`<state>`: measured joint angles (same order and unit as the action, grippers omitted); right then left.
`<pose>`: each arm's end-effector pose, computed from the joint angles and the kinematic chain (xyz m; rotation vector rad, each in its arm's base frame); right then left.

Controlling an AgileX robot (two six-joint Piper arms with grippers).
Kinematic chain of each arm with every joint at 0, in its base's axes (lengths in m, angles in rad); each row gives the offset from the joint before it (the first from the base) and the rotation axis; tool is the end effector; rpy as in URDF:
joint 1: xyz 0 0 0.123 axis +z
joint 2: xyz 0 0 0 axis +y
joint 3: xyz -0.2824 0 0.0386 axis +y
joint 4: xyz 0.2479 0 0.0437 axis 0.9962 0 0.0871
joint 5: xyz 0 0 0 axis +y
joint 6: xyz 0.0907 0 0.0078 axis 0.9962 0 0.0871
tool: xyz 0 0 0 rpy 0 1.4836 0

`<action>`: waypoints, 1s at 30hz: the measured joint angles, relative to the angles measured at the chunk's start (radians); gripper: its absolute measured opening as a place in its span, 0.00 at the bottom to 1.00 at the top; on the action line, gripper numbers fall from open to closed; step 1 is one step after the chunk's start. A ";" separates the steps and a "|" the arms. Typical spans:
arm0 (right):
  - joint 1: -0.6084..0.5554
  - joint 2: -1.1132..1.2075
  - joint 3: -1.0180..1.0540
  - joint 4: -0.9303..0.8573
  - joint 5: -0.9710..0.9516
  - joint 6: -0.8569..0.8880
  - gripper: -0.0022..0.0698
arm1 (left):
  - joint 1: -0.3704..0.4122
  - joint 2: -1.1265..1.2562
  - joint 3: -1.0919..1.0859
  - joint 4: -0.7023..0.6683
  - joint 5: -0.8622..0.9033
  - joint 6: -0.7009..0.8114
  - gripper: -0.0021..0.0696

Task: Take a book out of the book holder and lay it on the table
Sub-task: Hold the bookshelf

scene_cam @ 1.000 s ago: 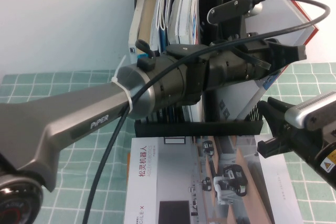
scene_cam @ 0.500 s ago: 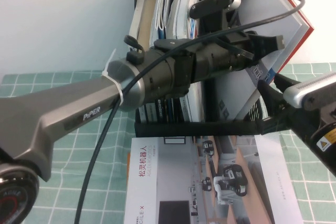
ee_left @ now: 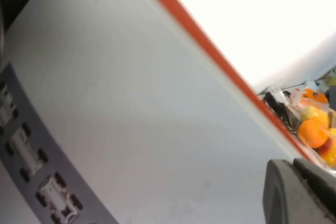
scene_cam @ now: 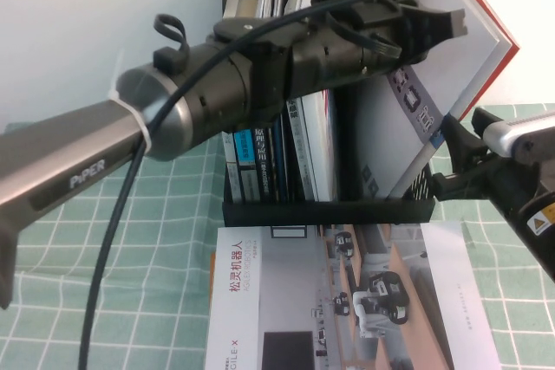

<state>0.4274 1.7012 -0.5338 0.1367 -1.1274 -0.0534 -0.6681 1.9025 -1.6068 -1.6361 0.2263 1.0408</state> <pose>0.2802 0.1153 0.1909 -0.2237 1.5164 0.2509 0.3526 -0.3044 0.3300 0.2435 1.8828 -1.0927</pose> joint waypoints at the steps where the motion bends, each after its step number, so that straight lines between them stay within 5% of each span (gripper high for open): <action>1: 0.000 0.000 -0.004 0.000 0.000 0.009 0.45 | 0.003 -0.006 0.000 0.008 0.005 0.000 0.03; 6: 0.000 0.010 -0.015 -0.013 0.000 0.053 0.45 | 0.005 -0.032 0.000 0.108 0.036 -0.048 0.03; 17: 0.000 0.014 0.040 -0.158 -0.005 0.149 0.45 | 0.005 -0.043 0.000 0.569 0.193 -0.360 0.03; 30: 0.002 0.131 -0.093 -0.033 -0.021 0.179 0.45 | 0.068 -0.051 0.000 0.639 0.270 -0.530 0.03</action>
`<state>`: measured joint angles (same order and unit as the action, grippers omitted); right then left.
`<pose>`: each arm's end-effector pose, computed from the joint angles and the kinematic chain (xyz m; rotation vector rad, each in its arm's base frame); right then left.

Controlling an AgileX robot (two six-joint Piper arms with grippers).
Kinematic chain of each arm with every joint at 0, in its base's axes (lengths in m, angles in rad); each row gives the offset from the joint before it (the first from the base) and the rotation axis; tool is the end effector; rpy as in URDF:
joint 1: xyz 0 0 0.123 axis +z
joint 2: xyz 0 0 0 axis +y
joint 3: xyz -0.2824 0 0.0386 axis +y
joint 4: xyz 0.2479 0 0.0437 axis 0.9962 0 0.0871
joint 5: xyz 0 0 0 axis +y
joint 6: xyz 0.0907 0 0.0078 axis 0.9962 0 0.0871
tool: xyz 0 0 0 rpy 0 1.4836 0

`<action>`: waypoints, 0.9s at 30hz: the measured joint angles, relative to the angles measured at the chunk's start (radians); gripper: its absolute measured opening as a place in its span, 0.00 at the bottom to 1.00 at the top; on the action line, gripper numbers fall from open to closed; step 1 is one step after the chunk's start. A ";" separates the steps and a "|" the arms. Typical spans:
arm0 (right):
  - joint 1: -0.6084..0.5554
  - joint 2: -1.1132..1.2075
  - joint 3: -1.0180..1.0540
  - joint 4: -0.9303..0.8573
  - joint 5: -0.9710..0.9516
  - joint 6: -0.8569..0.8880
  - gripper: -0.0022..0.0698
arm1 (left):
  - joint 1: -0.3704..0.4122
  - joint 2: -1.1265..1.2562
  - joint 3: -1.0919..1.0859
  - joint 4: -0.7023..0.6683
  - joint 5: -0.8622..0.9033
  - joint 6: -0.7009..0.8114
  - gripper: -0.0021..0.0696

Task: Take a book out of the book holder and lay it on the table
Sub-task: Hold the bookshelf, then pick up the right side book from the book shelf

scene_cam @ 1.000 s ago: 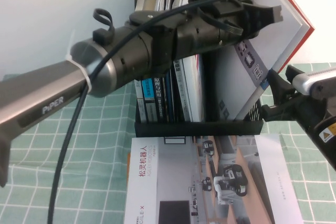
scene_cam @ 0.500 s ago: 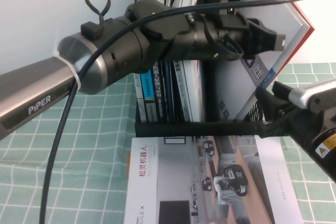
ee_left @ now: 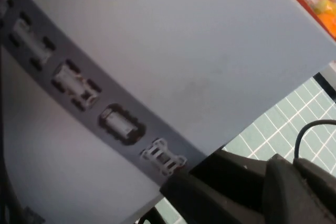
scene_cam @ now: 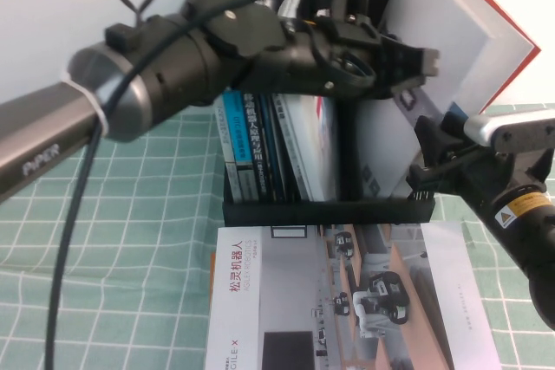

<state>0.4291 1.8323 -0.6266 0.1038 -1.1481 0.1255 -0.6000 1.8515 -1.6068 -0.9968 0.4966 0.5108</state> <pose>0.3039 0.1296 0.1722 -0.1272 1.5518 0.4000 0.3439 -0.2795 0.3301 0.4635 2.0899 -1.0442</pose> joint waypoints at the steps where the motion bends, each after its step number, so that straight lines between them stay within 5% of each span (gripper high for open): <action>1: 0.000 0.000 0.000 0.000 0.000 0.002 0.45 | 0.012 -0.002 -0.001 0.000 0.015 -0.005 0.03; 11: 0.000 0.061 -0.099 -0.046 -0.002 0.006 0.44 | 0.077 -0.004 -0.006 -0.055 0.114 -0.025 0.03; 18: 0.000 0.098 -0.136 -0.058 0.001 0.006 0.10 | 0.083 -0.010 -0.006 -0.086 0.165 -0.018 0.03; 27: 0.000 0.015 -0.139 -0.046 0.035 -0.071 0.05 | 0.093 -0.131 -0.036 -0.227 0.289 0.112 0.03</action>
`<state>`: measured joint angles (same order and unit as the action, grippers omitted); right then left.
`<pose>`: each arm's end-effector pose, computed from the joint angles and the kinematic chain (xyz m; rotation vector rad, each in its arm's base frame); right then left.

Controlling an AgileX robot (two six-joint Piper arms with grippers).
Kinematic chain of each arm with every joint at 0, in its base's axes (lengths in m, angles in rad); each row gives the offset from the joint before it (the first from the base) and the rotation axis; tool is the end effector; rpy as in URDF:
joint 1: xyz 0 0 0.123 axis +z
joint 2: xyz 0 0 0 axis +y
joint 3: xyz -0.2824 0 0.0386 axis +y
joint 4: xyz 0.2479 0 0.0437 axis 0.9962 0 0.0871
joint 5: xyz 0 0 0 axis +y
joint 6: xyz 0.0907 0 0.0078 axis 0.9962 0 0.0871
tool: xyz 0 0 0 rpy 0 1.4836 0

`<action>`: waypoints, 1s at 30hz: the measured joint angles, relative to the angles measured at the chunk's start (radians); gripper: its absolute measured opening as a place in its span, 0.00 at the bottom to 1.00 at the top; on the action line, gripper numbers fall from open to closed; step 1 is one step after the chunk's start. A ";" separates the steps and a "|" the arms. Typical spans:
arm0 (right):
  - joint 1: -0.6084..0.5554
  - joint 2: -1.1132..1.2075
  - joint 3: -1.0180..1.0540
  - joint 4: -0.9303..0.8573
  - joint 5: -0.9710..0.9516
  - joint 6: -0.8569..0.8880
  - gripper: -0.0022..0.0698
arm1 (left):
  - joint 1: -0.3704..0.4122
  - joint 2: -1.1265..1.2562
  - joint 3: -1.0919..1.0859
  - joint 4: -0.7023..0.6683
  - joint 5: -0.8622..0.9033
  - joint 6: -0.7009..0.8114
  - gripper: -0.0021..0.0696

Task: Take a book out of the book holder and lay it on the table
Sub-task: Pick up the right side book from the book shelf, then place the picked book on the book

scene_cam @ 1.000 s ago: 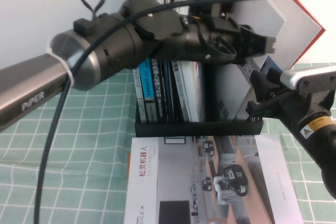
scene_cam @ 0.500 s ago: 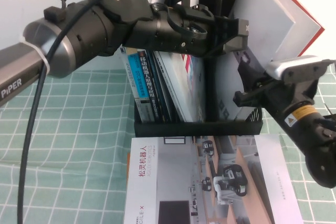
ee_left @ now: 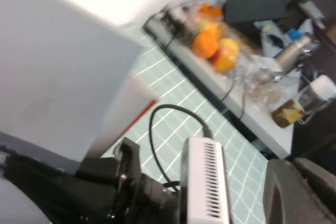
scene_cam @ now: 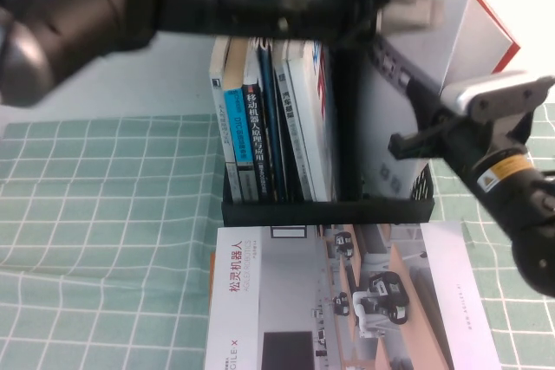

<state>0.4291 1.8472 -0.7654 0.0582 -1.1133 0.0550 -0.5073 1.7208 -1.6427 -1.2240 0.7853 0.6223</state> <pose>0.3289 0.1453 0.1964 -0.2113 1.4487 0.3784 0.3162 -0.2451 0.3994 0.5715 1.9560 -1.3301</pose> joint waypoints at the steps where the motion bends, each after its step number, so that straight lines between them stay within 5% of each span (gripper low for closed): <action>1: 0.000 -0.018 0.000 0.000 0.000 -0.021 0.05 | 0.000 -0.016 -0.012 0.006 0.012 0.000 0.03; 9: 0.000 -0.252 0.002 -0.019 0.003 -0.162 0.05 | 0.003 -0.170 -0.130 0.238 0.262 -0.042 0.03; 17: 0.000 -0.560 0.003 -0.463 0.328 -0.154 0.05 | 0.003 -0.305 -0.138 0.571 0.380 -0.169 0.03; 23: 0.000 -0.710 0.006 -0.944 0.548 0.127 0.05 | 0.003 -0.366 -0.129 0.798 0.419 -0.357 0.03; 30: 0.000 -0.754 0.006 -1.573 0.488 0.664 0.05 | 0.003 -0.467 0.022 0.894 0.376 -0.430 0.03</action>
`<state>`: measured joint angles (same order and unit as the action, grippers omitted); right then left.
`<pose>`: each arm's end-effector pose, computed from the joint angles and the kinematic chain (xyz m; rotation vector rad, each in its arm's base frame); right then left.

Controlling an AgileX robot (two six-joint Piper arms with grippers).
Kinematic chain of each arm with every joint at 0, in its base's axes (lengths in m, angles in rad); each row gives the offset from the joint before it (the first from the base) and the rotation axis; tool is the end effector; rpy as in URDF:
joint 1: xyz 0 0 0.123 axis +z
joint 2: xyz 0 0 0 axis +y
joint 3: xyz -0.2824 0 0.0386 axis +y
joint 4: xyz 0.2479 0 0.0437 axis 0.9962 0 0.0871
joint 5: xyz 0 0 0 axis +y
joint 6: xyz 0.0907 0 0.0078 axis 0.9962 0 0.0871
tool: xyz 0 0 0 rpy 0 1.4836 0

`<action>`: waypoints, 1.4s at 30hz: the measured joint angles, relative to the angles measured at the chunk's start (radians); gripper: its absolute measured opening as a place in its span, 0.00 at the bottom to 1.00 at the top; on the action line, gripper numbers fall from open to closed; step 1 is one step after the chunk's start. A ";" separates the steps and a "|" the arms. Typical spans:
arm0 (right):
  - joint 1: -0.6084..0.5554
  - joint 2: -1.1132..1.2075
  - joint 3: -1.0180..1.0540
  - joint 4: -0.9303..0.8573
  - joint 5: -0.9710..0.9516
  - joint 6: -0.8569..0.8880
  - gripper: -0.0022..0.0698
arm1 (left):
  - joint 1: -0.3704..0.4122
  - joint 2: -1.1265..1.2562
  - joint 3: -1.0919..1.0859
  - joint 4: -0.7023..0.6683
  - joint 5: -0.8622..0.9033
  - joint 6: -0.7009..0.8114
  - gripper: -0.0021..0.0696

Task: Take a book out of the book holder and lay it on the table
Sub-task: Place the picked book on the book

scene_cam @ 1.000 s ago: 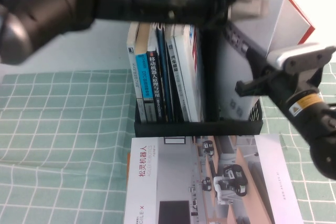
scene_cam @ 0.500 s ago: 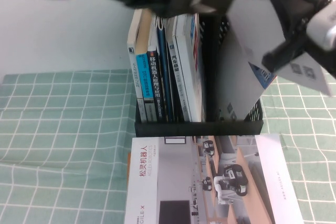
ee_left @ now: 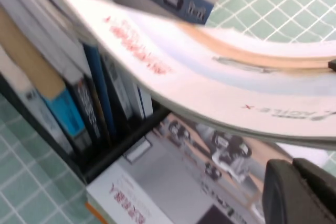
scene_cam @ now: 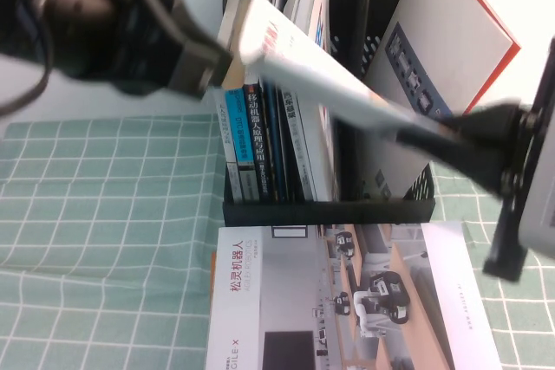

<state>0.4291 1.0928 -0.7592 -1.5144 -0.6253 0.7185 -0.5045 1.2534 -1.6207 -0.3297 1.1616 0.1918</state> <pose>0.1828 0.1420 0.3365 -1.3262 1.1362 0.2949 0.1895 -0.1355 0.4780 0.7885 2.1449 -0.5774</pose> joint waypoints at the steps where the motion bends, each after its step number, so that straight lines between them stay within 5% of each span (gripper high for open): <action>1: 0.000 0.000 0.000 -0.077 -0.007 0.077 0.05 | 0.000 -0.019 0.028 0.002 -0.002 -0.002 0.03; 8: 0.023 0.079 0.008 -0.241 -0.049 0.312 0.05 | 0.000 -0.164 0.177 -0.006 -0.051 -0.010 0.03; 20: 0.274 0.346 0.012 -0.250 0.149 0.229 0.05 | 0.002 -0.296 0.270 -0.010 -0.148 -0.048 0.03; 33: 0.295 0.471 0.012 -0.232 0.178 0.210 0.06 | 0.002 -0.340 0.537 -0.127 -0.338 -0.062 0.03; 42: 0.295 0.477 0.012 -0.236 0.097 0.398 0.54 | 0.002 -0.371 0.587 -0.170 -0.364 -0.054 0.03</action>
<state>0.7239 1.5703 -0.7474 -1.7507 -0.5286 1.1167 -0.5028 0.8822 -1.0336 -0.4999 0.7972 0.1378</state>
